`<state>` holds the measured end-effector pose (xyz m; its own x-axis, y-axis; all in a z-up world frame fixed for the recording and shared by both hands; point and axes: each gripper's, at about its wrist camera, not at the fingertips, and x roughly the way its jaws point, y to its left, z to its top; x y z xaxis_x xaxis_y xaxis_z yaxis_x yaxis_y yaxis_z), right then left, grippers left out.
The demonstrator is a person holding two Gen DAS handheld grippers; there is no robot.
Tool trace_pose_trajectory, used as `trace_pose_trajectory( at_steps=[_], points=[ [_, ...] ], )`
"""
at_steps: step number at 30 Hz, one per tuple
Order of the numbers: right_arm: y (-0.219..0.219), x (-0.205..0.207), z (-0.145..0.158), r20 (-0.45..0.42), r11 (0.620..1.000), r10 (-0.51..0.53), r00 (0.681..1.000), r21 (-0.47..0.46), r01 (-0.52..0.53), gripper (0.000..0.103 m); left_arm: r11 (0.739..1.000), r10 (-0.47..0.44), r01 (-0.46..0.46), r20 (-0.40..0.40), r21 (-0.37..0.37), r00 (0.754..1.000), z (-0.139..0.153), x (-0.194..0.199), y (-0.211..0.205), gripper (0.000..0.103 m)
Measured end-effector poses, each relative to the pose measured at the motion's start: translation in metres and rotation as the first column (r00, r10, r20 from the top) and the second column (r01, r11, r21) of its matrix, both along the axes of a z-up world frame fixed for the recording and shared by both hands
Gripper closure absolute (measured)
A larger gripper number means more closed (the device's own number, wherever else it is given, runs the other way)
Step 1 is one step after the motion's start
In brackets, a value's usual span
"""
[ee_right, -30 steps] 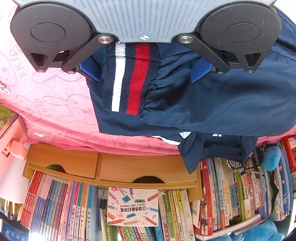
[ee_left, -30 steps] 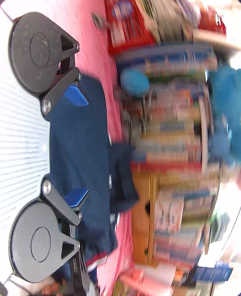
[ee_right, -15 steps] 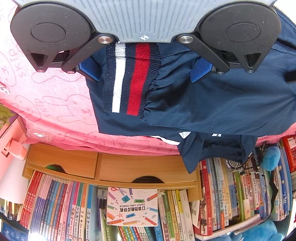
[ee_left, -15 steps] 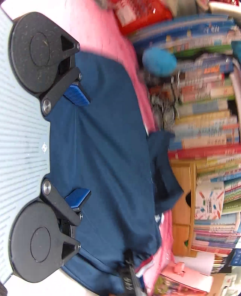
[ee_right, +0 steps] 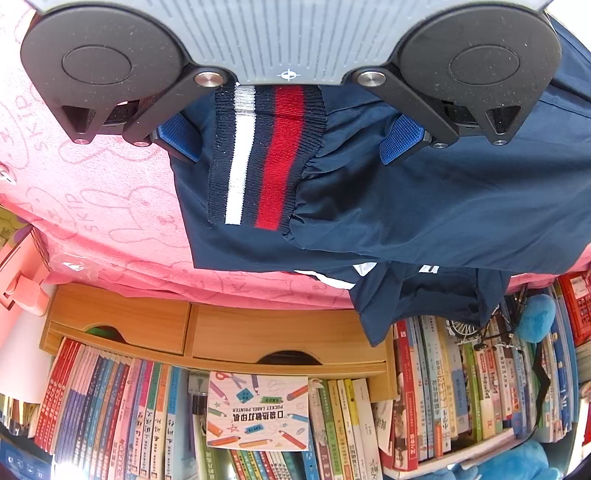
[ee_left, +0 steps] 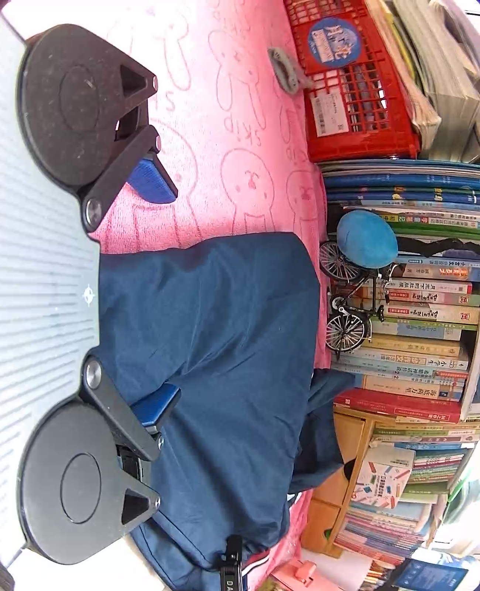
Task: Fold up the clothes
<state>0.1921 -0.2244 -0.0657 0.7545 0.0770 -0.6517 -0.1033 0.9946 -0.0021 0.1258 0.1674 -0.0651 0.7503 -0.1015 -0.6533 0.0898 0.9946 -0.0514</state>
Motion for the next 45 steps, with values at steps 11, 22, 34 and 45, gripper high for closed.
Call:
trace_pose_trajectory(
  at_steps=[11, 22, 34, 45],
  points=[
    [0.0, 0.0, 0.001, -0.001, 1.0, 0.002, 1.0, 0.001, -0.002, 0.0, 0.999, -0.034, 0.032, 0.153, 0.015, 0.988, 0.058, 0.03, -0.045, 0.005],
    [0.0, 0.0, 0.0, -0.002, 1.0, 0.003, 1.0, 0.003, -0.003, 0.0, 0.977, 0.203, -0.201, -0.024, 0.074, 0.979, -0.004, 0.08, -0.034, 0.0],
    [-0.001, -0.001, 0.001, -0.002, 1.0, 0.0, 1.0, -0.001, 0.0, 0.0, 0.991, 0.085, -0.097, 0.128, 0.088, 0.988, 0.043, -0.022, -0.064, 0.003],
    [0.004, -0.127, 0.033, 0.039, 0.975, 0.218, 0.975, 0.033, -0.219, 0.0, 0.98, -0.157, 0.138, 0.128, 0.145, 0.979, 0.027, -0.111, -0.12, 0.001]
  ],
)
